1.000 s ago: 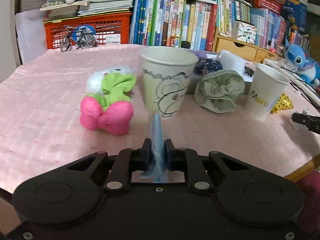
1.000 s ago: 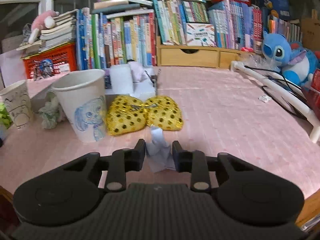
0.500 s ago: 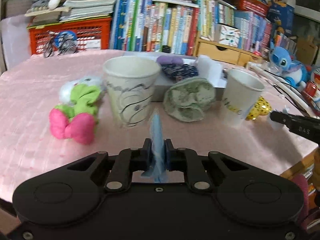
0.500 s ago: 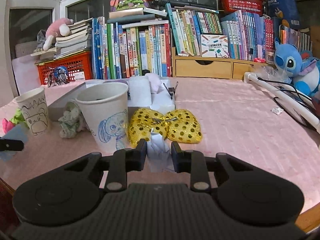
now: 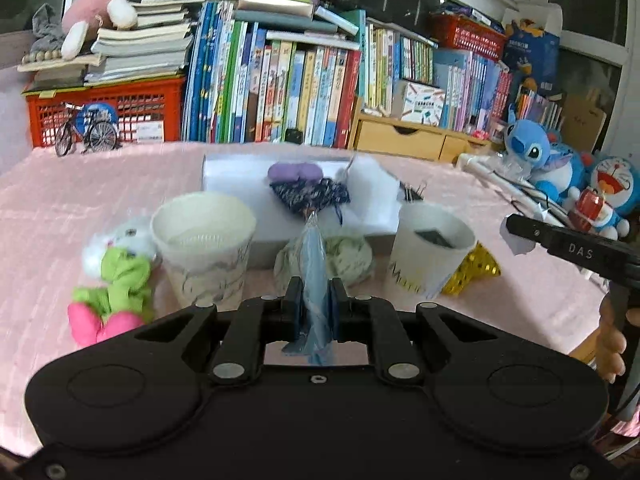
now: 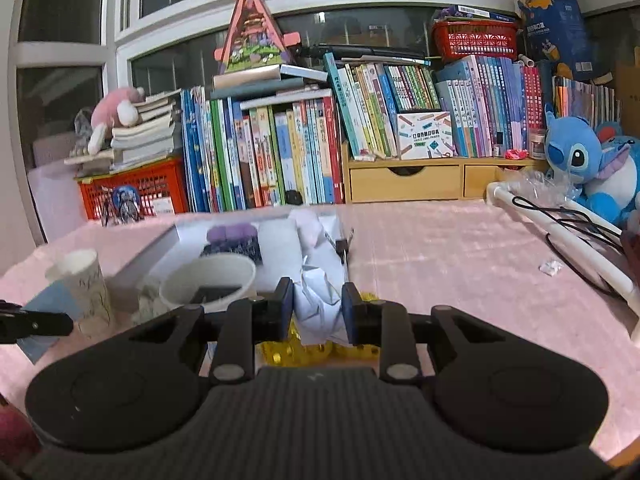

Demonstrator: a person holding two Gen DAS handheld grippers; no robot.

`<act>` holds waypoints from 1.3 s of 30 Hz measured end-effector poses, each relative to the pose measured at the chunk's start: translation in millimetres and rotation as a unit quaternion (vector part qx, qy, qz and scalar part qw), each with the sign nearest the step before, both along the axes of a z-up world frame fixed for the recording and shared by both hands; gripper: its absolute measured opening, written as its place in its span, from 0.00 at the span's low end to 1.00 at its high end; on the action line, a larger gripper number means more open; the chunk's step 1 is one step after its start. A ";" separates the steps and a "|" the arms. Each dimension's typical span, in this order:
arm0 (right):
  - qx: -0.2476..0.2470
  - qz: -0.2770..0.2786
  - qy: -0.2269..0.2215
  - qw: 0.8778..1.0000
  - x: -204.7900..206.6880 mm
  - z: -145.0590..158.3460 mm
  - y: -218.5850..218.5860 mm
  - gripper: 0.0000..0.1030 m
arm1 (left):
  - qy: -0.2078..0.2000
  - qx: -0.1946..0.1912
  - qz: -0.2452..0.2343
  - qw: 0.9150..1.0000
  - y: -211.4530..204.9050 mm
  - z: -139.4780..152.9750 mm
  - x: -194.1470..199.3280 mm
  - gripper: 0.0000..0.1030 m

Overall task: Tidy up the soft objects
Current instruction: 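Lift the blue mask with the left tool while the right tool lifts the white tissue, then lower the mask into the grey tray and open the left tool while the right tool releases the tissue there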

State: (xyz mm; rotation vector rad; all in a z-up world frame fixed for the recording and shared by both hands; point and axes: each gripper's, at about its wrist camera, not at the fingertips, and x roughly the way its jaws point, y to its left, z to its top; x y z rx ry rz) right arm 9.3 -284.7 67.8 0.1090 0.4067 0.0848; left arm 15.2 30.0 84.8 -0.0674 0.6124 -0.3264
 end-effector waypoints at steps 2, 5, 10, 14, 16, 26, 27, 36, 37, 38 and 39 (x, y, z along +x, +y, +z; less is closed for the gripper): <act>0.007 -0.004 0.001 1.000 6.1 4.5 -1.5 0.30 | -0.003 0.004 0.001 1.000 -0.8 7.3 6.3 0.12; 0.006 -0.013 0.003 1.000 15.1 8.8 -1.1 0.30 | -0.009 0.009 0.001 1.000 -2.8 19.5 15.9 0.12; 0.014 -0.014 0.009 1.000 32.7 17.9 -1.3 0.29 | -0.011 0.005 0.001 1.000 -7.0 39.7 36.6 0.12; 0.033 -0.014 0.020 0.999 45.8 21.7 -5.0 0.30 | -0.012 0.016 0.017 1.000 -15.6 52.0 59.8 0.12; 0.040 -0.008 0.024 0.999 50.5 21.1 -6.2 0.29 | -0.008 0.016 0.025 1.000 -19.4 55.4 72.5 0.12; 0.035 0.020 0.065 0.997 90.5 32.1 -4.5 0.30 | 0.057 -0.013 0.043 0.997 -10.4 72.3 155.2 0.12; 0.036 0.023 0.070 0.997 95.0 33.2 -4.3 0.30 | 0.064 -0.011 0.042 0.997 -11.4 71.8 162.0 0.12; 0.039 0.043 0.105 0.993 134.3 34.2 -0.6 0.30 | 0.144 -0.021 0.038 0.989 -24.0 46.8 209.7 0.12; 0.040 0.046 0.111 0.992 138.5 32.4 0.4 0.30 | 0.150 -0.022 0.037 0.988 -26.0 43.7 213.1 0.12; 0.039 0.047 0.115 0.991 141.9 30.7 1.5 0.30 | 0.156 -0.023 0.035 0.987 -28.8 40.9 214.9 0.12; 0.038 0.048 0.119 0.991 145.1 28.7 2.6 0.30 | 0.161 -0.023 0.035 0.986 -31.2 37.8 217.9 0.12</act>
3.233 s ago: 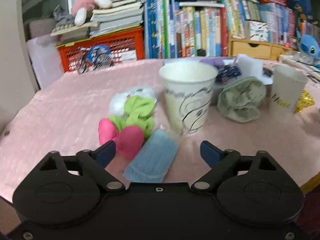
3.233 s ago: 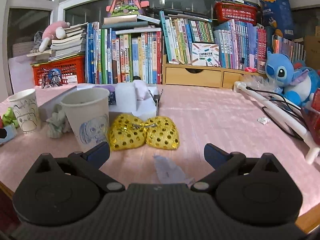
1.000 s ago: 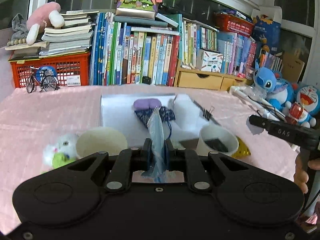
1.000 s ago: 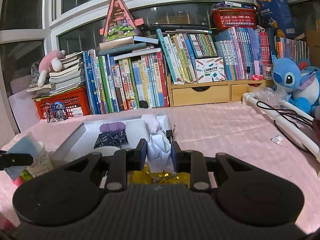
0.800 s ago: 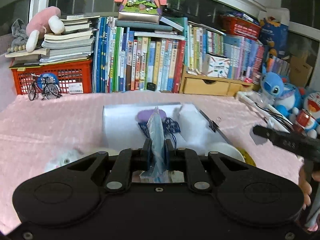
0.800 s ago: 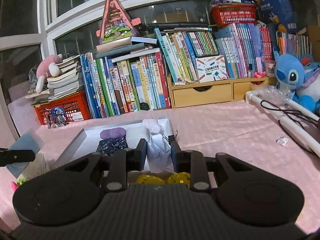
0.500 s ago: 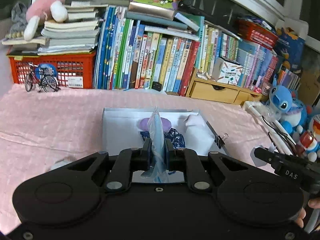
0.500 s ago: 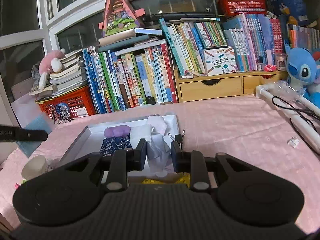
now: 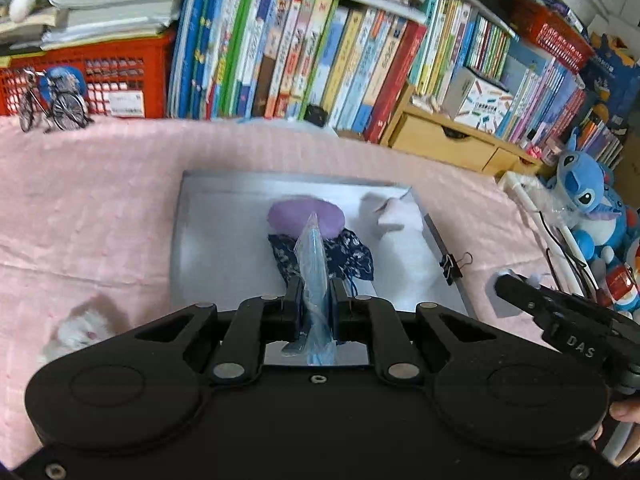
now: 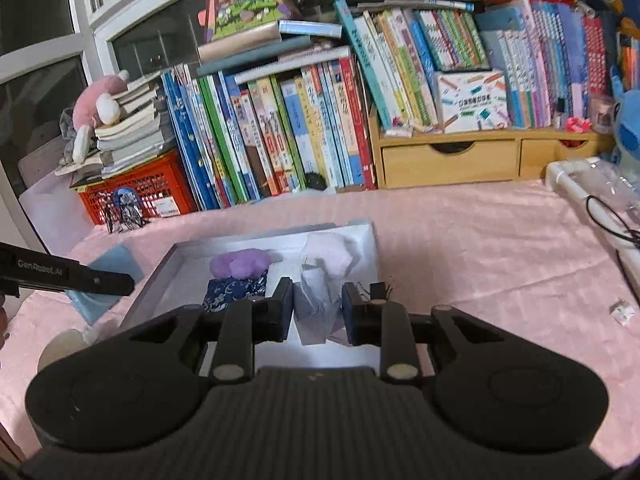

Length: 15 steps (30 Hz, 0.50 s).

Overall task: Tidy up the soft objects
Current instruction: 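Lower the mask into the grey tray and open the left tool while the right tool releases the tissue there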

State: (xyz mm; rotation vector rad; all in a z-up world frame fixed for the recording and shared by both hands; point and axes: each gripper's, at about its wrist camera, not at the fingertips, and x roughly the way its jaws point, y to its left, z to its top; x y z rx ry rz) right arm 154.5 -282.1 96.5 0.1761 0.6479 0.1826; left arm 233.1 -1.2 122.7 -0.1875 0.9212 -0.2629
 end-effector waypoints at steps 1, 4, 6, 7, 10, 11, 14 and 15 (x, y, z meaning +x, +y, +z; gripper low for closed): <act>0.000 0.001 0.003 1.000 3.0 -1.5 0.9 0.30 | 0.004 0.001 0.001 1.000 -2.7 -2.8 1.2 0.12; 0.004 0.004 0.017 1.000 11.8 -7.8 2.6 0.30 | 0.016 0.006 0.002 1.000 -9.7 -10.7 9.6 0.12; 0.004 0.007 0.025 1.000 17.0 -12.0 4.1 0.30 | 0.025 0.007 -0.001 1.000 -13.6 -15.4 14.6 0.12; 0.004 0.008 0.029 1.000 18.8 -13.9 4.5 0.30 | 0.031 0.007 -0.002 1.000 -15.9 -18.3 17.1 0.12; -0.001 0.017 0.046 0.999 25.6 -20.7 7.8 0.30 | 0.053 0.004 -0.004 0.999 -21.9 -28.2 24.1 0.12; -0.003 0.020 0.051 0.998 27.6 -22.8 9.4 0.30 | 0.059 0.008 -0.004 0.998 -25.1 -32.3 26.5 0.12; -0.003 0.030 0.073 0.997 33.9 -33.0 10.8 0.30 | 0.069 0.018 -0.004 0.997 -34.0 -41.3 30.1 0.12; -0.002 0.032 0.078 0.996 35.6 -37.0 10.8 0.30 | 0.070 0.020 -0.005 0.997 -36.7 -43.4 30.7 0.12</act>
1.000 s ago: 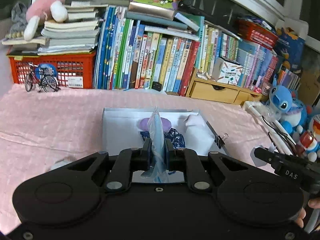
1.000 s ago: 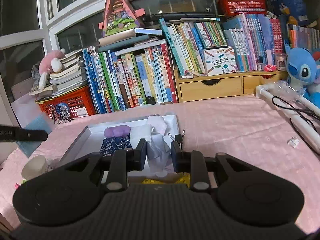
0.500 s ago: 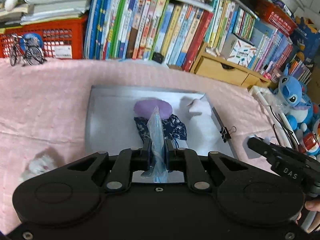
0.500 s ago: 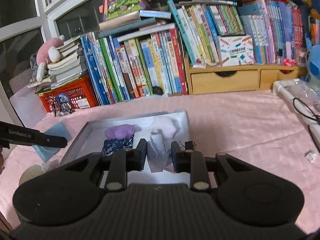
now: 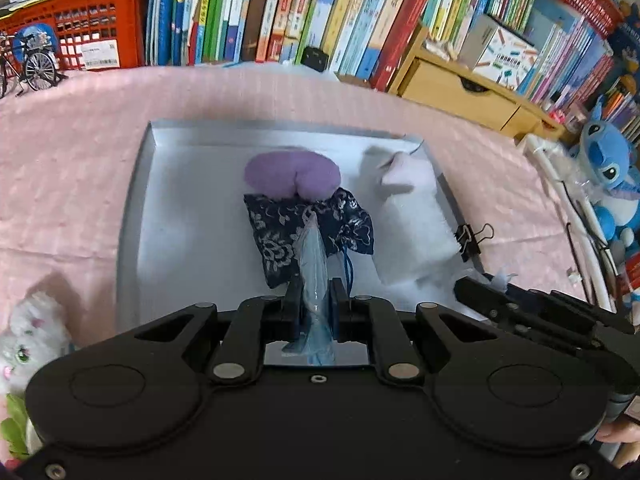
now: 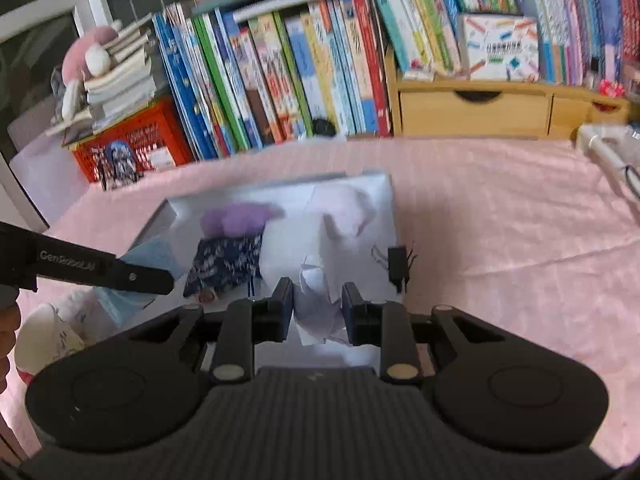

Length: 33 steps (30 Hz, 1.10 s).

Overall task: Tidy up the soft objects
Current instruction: 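Lower the mask into the grey tray and open the left tool while the right tool releases the tissue there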

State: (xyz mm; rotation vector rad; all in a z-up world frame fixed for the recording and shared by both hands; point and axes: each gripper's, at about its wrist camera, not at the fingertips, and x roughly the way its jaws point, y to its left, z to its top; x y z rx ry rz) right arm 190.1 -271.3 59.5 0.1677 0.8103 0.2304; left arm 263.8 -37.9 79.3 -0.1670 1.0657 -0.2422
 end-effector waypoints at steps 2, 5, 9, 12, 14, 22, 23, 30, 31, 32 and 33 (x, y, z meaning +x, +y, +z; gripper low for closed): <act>-0.002 -0.001 0.006 1.000 2.4 -5.7 0.4 0.30 | 0.002 0.005 -0.001 1.000 -6.4 -3.8 1.4 0.12; -0.001 0.000 0.013 1.000 6.1 -11.1 1.0 0.30 | 0.006 0.011 -0.002 1.000 -14.9 -9.9 5.0 0.12; -0.005 0.001 0.015 1.000 11.6 -14.2 1.4 0.30 | 0.009 0.014 0.001 1.000 -21.9 -17.3 11.7 0.12; -0.002 0.001 0.020 1.000 17.4 -17.6 1.2 0.30 | 0.011 0.016 0.002 1.000 -23.9 -20.5 15.2 0.13; 0.001 0.000 0.022 1.000 21.2 -20.4 1.7 0.30 | 0.013 0.016 0.003 1.000 -24.3 -22.5 17.7 0.13; 0.002 0.001 0.026 1.000 27.2 -28.1 5.8 0.31 | 0.021 0.011 0.007 1.000 -23.7 -30.1 24.5 0.13; 0.002 0.002 0.027 1.000 27.7 -28.6 5.8 0.31 | 0.021 0.011 0.007 1.000 -23.9 -30.7 24.6 0.14; 0.006 0.001 0.026 1.000 28.4 -28.7 4.1 0.35 | 0.007 0.018 -0.001 1.000 -28.0 -26.4 21.7 0.36; 0.007 0.002 0.025 1.000 28.3 -28.2 3.6 0.35 | 0.005 0.017 -0.003 1.000 -28.4 -24.8 20.6 0.37; 0.008 0.001 0.025 1.000 28.0 -27.8 3.4 0.38 | 0.003 0.018 -0.005 1.000 -28.9 -23.3 19.7 0.38; 0.009 0.001 0.024 1.000 27.7 -27.1 3.2 0.42 | 0.000 0.019 -0.008 1.000 -29.4 -21.5 18.6 0.40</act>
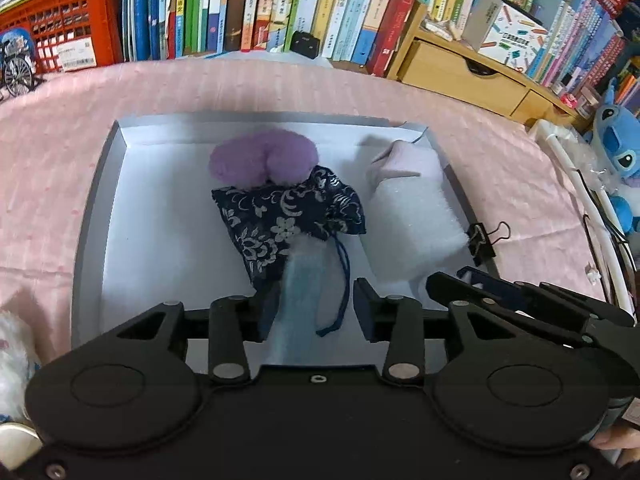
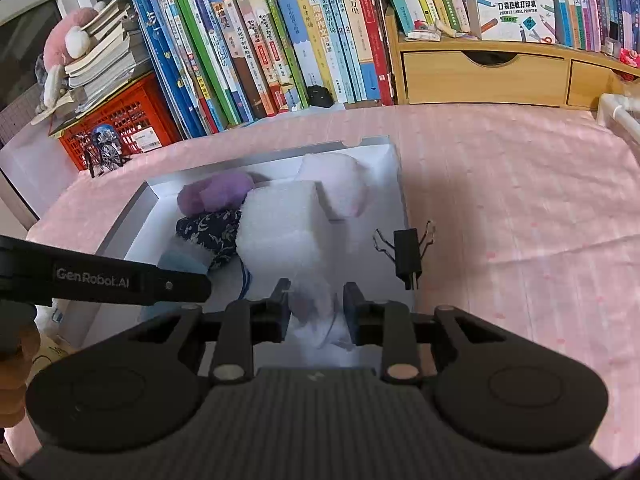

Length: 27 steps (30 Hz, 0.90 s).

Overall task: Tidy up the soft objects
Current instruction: 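Lower the mask into the grey tray and open the left tool while the right tool releases the tissue there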

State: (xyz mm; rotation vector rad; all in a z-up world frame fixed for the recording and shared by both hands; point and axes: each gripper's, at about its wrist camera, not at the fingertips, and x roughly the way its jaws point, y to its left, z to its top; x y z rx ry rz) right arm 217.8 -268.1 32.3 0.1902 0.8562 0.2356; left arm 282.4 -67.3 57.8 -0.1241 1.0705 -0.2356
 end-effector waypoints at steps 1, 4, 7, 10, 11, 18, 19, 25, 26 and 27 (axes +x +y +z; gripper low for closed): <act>0.001 0.000 -0.001 1.000 -0.6 0.8 -0.3 0.43 | -0.003 0.001 -0.002 1.000 -0.3 1.8 -1.2 0.41; 0.003 0.000 -0.004 1.000 -2.9 3.2 -1.5 0.46 | -0.012 0.005 -0.006 1.000 -0.9 6.9 -5.5 0.44; 0.002 0.000 -0.009 1.000 -6.4 6.9 -2.7 0.52 | -0.021 0.006 -0.010 1.000 -0.1 11.9 -10.4 0.48; 0.000 0.000 -0.017 1.000 -11.0 12.5 -3.8 0.52 | -0.032 0.011 -0.014 0.999 0.0 18.2 -17.0 0.51; -0.001 0.000 -0.020 1.000 -12.4 14.4 -4.3 0.52 | -0.036 0.012 -0.015 0.999 -0.1 20.2 -18.9 0.52; -0.001 -0.001 -0.049 0.999 -30.0 33.2 -8.8 0.58 | -0.062 0.002 -0.022 0.998 5.9 37.3 -40.2 0.63; -0.002 -0.001 -0.054 0.999 -33.5 36.3 -9.2 0.59 | -0.067 0.001 -0.023 0.997 7.0 40.1 -44.7 0.64; -0.007 0.005 -0.092 0.996 -59.1 55.3 -11.0 0.65 | -0.101 -0.004 -0.033 0.994 13.1 56.5 -76.6 0.75; -0.007 0.005 -0.099 0.995 -63.6 58.3 -11.3 0.66 | -0.105 -0.007 -0.037 0.994 14.4 59.2 -82.2 0.75; -0.007 0.007 -0.106 0.994 -68.9 61.6 -11.3 0.68 | -0.109 -0.011 -0.040 0.993 16.1 61.3 -88.6 0.76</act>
